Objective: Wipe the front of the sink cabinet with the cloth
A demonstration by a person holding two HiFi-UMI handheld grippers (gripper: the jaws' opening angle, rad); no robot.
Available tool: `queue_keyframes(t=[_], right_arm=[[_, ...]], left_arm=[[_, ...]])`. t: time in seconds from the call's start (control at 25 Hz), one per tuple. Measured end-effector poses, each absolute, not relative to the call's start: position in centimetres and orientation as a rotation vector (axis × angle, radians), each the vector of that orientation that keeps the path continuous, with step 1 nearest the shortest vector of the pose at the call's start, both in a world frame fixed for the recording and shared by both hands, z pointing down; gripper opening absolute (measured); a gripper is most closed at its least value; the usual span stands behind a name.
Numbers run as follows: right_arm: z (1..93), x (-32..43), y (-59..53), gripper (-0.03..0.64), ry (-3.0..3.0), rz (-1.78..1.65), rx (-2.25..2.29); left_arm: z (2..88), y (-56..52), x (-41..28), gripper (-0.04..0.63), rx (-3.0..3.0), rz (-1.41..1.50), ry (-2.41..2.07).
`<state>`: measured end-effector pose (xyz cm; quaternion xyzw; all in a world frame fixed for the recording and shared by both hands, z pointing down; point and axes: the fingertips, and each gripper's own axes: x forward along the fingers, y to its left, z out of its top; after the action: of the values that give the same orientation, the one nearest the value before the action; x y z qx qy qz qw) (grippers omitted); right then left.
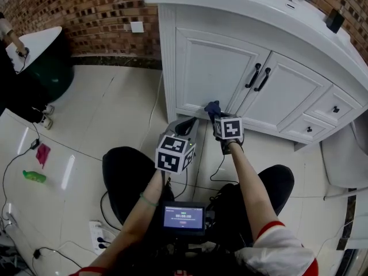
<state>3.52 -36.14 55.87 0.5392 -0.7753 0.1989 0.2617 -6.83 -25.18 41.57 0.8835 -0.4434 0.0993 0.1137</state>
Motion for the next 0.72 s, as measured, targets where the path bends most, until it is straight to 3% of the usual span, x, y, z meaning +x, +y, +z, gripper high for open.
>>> queue_keyframes(t=[0.44, 0.72], right_arm=[[61.7, 4.4, -35.8, 0.063, -1.954, 0.62, 1.449], [52.2, 3.7, -36.4, 0.063, -2.177, 0.474, 1.462]], left_arm=[[42.6, -25.7, -7.3, 0.02, 2.567, 0.286, -1.292], [42.4, -25.9, -7.4, 0.02, 2.558, 0.278, -1.301]])
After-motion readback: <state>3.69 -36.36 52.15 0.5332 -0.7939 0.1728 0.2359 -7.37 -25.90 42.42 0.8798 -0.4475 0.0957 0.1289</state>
